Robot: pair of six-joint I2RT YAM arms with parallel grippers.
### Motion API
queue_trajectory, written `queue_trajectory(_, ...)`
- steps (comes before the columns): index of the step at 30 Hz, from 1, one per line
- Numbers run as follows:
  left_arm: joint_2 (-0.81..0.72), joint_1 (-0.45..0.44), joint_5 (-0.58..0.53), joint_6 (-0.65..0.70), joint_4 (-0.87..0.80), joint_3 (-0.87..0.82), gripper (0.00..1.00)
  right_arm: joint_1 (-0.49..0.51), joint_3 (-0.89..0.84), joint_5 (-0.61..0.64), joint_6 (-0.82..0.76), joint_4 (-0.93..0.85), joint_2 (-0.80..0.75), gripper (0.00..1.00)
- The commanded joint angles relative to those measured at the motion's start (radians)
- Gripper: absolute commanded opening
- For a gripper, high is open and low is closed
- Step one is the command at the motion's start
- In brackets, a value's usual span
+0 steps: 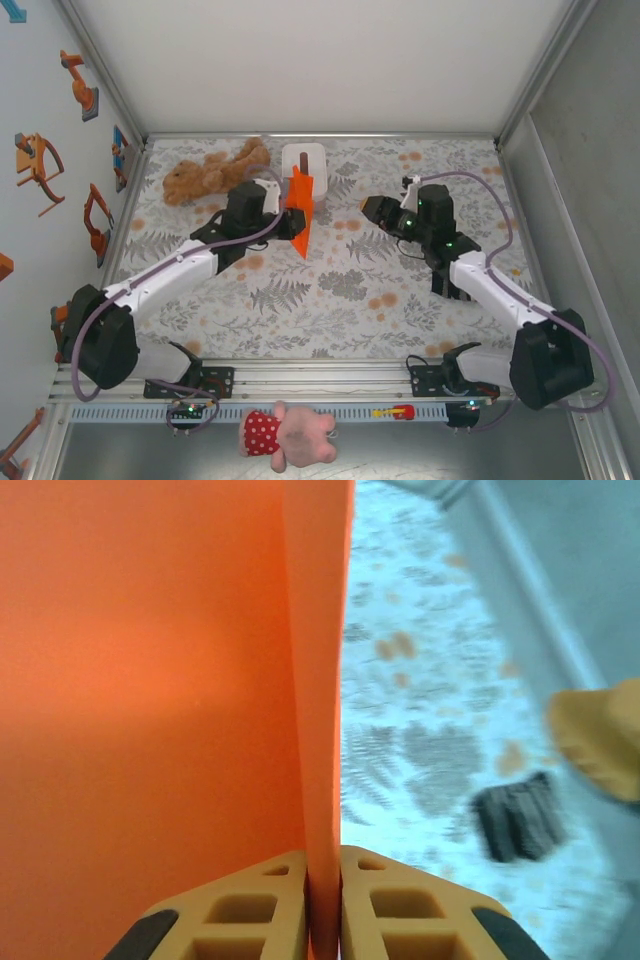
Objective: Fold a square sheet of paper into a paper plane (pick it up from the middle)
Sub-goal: Turn over the paper at the center of the table.
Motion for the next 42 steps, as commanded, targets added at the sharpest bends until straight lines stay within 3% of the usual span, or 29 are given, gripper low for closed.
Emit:
queue_trajectory(1,0.049,-0.053,-0.391,0.151,-0.339,0.079,0.14,-0.001,0.031,0.145,-0.1,-0.209,-0.034,0.38)
queue_trajectory(4,0.132,-0.115,-0.62,0.154,-0.437,0.153,0.14,-0.001,0.019,0.218,-0.094,-0.245,-0.063,0.37)
queue_trajectory(7,0.233,-0.175,-0.777,0.152,-0.516,0.233,0.13,-0.003,0.019,0.324,-0.092,-0.308,-0.097,0.37)
queue_trajectory(14,0.501,-0.254,-0.979,0.118,-0.668,0.413,0.13,-0.008,0.003,0.42,-0.096,-0.376,-0.143,0.37)
queue_trajectory(25,0.825,-0.3,-0.992,0.062,-0.799,0.637,0.14,-0.035,-0.01,0.425,-0.085,-0.408,-0.161,0.37)
queue_trajectory(34,0.925,-0.305,-0.864,0.043,-0.824,0.71,0.19,-0.038,-0.014,0.408,-0.072,-0.411,-0.144,0.37)
queue_trajectory(42,0.886,-0.312,-0.766,0.007,-0.817,0.72,0.27,-0.039,-0.015,0.403,-0.056,-0.41,-0.133,0.37)
